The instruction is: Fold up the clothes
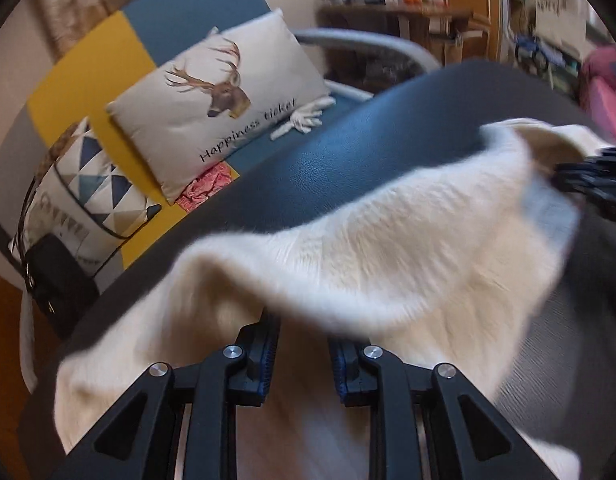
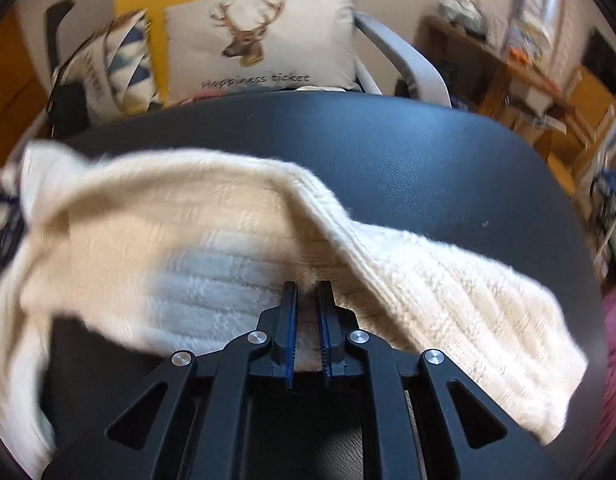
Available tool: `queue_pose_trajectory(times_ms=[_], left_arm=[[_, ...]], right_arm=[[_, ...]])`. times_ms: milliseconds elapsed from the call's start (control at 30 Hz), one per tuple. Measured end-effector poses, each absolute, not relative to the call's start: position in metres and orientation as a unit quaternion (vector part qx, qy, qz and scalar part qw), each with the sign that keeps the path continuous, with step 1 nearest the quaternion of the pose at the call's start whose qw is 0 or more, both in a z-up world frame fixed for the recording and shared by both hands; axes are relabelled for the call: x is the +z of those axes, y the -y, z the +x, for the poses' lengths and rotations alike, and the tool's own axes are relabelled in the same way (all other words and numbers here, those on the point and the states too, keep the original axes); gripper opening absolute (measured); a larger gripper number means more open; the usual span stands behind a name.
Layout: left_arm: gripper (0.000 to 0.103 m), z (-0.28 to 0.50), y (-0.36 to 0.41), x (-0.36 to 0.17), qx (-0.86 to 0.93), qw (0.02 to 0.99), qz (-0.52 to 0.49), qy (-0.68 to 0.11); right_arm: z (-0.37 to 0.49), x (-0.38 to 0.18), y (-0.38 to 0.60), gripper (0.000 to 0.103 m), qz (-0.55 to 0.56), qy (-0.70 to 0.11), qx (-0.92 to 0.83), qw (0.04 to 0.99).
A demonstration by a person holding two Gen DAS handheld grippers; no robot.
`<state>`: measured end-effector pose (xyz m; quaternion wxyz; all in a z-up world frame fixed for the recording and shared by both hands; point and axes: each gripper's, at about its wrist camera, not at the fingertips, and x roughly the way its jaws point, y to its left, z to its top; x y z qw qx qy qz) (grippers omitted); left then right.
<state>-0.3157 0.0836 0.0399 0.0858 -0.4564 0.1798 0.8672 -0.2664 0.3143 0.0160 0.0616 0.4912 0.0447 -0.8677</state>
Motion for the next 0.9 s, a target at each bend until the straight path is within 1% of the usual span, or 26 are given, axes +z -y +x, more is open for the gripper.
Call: queue_pose_trajectory(times_ms=[33, 100, 233, 333, 400, 467, 500, 633, 700, 833, 900], left_arm=[[0.022, -0.326, -0.086, 0.038, 0.865, 0.081, -0.460, -0.184], [0.022, -0.348, -0.092, 0.034, 0.861, 0.072, -0.466, -0.191], [0.022, -0.385, -0.078, 0.042, 0.873, 0.035, -0.470, -0.122], [0.022, -0.401, -0.071, 0.033, 0.872, 0.006, -0.476, -0.110], [0.023, -0.405, -0.070, 0.021, 0.868, -0.001, -0.482, -0.117], [0.024, -0.398, -0.074, 0.015, 0.881, -0.006, -0.453, -0.138], [0.024, -0.394, -0.076, 0.013, 0.888, -0.008, -0.435, -0.149], [0.024, -0.380, -0.084, 0.005, 0.899, -0.018, -0.394, -0.188], [0.024, -0.379, -0.088, 0.004, 0.899, -0.014, -0.391, -0.199], [0.024, -0.377, -0.093, 0.002, 0.898, -0.014, -0.383, -0.214], [0.024, -0.375, -0.095, 0.001, 0.899, -0.017, -0.379, -0.220]], right_arm=[[-0.261, 0.015, -0.313, 0.011, 0.488, -0.058, -0.869, 0.065], [-0.254, 0.016, -0.316, 0.011, 0.484, -0.055, -0.870, 0.071], [-0.250, 0.014, -0.336, 0.011, 0.486, 0.011, -0.869, 0.087], [-0.244, 0.015, -0.338, 0.011, 0.494, 0.028, -0.864, 0.095], [-0.240, 0.019, -0.339, 0.010, 0.495, 0.022, -0.863, 0.098], [-0.241, 0.021, -0.347, 0.007, 0.488, 0.013, -0.869, 0.078], [-0.242, 0.022, -0.351, 0.007, 0.485, 0.008, -0.872, 0.067], [-0.252, 0.024, -0.397, 0.007, 0.473, -0.030, -0.880, -0.021], [-0.256, 0.024, -0.422, 0.006, 0.474, -0.031, -0.879, -0.050], [-0.241, 0.042, -0.466, 0.004, 0.441, 0.056, -0.893, -0.067], [-0.227, 0.052, -0.478, 0.007, 0.432, 0.064, -0.896, -0.082]])
